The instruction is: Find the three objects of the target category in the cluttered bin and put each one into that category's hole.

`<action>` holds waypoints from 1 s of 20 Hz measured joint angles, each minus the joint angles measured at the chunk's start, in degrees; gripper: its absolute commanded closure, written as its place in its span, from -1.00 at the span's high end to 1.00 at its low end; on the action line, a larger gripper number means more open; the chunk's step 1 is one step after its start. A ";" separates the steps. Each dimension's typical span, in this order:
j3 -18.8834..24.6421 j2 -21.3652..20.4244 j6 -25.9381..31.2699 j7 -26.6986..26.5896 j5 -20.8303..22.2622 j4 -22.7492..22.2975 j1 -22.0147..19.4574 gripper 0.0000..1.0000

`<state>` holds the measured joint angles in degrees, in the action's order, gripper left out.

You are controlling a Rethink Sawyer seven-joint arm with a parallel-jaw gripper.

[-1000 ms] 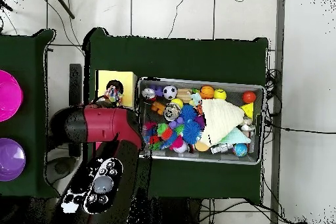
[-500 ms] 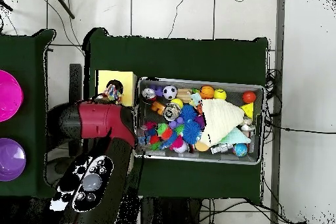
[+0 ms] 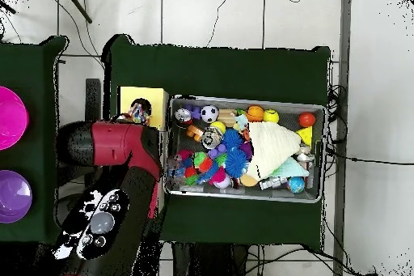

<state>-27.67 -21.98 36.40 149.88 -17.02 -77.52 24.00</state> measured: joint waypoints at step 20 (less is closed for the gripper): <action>-0.42 0.48 0.60 0.00 -4.61 4.18 0.83 -1.00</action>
<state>-28.09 -21.50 37.00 149.88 -21.63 -73.34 24.83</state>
